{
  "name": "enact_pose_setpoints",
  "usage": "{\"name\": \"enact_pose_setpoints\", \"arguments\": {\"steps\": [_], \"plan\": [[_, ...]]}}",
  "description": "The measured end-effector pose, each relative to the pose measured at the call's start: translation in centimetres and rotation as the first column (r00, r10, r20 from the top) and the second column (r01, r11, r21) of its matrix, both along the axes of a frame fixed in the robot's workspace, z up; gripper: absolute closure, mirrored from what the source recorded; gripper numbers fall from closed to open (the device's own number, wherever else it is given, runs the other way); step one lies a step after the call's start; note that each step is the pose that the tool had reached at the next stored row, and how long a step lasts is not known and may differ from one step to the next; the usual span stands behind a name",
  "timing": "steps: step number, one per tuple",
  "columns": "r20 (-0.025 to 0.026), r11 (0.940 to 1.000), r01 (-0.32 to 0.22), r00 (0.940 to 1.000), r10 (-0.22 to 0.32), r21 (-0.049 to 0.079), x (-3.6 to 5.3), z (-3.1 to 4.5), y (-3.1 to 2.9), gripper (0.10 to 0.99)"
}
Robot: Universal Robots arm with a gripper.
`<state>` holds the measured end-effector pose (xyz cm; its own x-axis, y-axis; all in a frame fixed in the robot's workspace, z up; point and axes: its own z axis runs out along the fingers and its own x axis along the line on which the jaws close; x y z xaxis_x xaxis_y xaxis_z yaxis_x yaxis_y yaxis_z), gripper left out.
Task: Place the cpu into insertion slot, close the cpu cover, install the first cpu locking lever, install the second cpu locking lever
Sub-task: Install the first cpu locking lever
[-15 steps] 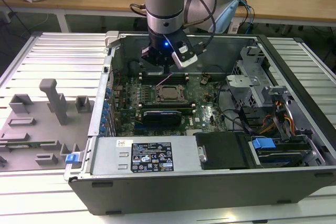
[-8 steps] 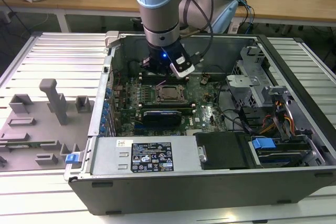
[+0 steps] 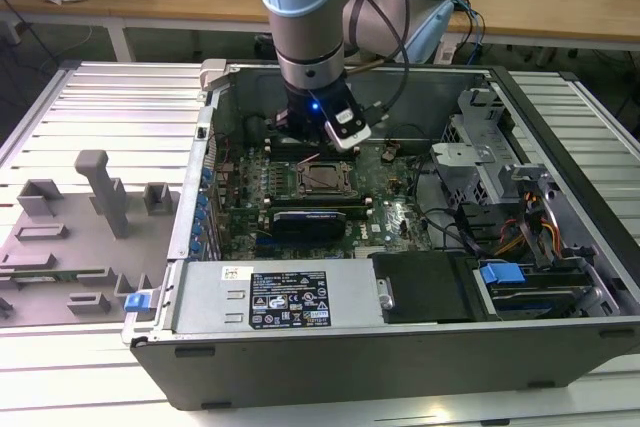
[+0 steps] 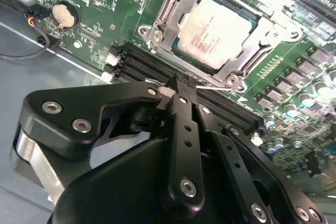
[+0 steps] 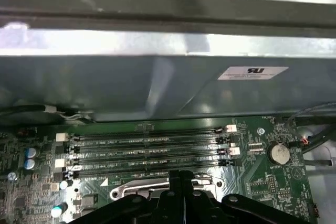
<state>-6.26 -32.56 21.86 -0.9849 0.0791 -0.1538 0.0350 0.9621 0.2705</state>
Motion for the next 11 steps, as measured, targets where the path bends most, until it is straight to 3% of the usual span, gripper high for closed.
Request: {"name": "enact_pose_setpoints", "arguments": {"steps": [5, 11], "plan": [[0.0000, 0.9998, 0.018, 0.9998, -0.018, 0.000, 0.00, -0.15, 0.58, 0.980], [0.0000, 0.9978, 0.067, 0.9978, -0.067, 0.000, 0.00, -0.41, 0.71, 0.980]]}}
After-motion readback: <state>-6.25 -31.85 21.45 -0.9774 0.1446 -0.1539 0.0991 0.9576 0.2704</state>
